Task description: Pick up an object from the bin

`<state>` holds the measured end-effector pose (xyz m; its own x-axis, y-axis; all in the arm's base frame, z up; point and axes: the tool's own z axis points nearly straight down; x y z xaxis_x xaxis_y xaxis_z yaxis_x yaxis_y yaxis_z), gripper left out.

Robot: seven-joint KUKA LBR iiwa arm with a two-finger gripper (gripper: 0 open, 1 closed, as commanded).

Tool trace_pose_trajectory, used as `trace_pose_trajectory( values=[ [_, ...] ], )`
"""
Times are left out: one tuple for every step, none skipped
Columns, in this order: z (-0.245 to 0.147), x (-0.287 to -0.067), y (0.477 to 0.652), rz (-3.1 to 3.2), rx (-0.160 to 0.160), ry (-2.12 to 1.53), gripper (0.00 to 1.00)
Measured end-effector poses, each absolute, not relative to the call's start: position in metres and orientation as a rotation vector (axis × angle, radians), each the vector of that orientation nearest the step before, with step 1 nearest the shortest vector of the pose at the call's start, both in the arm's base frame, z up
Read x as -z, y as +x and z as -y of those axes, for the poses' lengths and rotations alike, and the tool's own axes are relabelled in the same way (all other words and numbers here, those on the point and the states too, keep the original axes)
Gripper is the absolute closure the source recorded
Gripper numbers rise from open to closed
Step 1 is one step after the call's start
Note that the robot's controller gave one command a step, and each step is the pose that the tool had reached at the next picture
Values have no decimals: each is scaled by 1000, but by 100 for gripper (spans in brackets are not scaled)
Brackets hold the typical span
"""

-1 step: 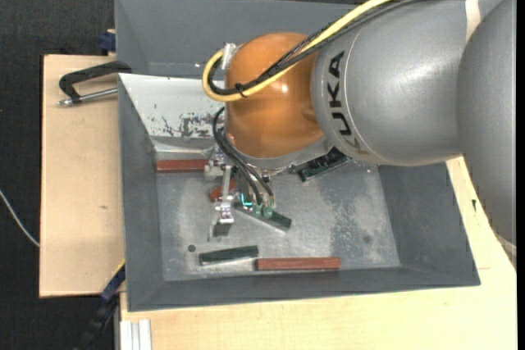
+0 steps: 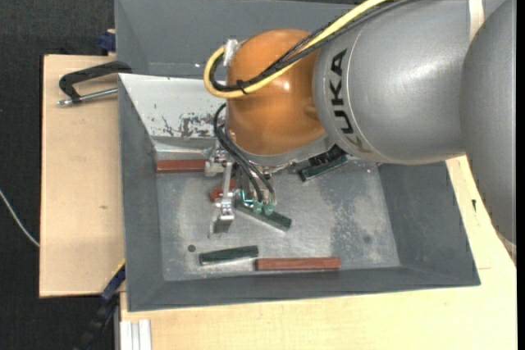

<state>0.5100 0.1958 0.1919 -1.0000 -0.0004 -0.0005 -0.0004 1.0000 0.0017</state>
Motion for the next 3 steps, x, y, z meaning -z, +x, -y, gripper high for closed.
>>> trace_pose_trajectory(
  values=[
    [-161,-77,504,-3140,-3,-81,100],
    [-161,-76,505,-3137,-4,-80,0],
    [-161,-76,505,-3137,-3,-81,0]
  ],
)
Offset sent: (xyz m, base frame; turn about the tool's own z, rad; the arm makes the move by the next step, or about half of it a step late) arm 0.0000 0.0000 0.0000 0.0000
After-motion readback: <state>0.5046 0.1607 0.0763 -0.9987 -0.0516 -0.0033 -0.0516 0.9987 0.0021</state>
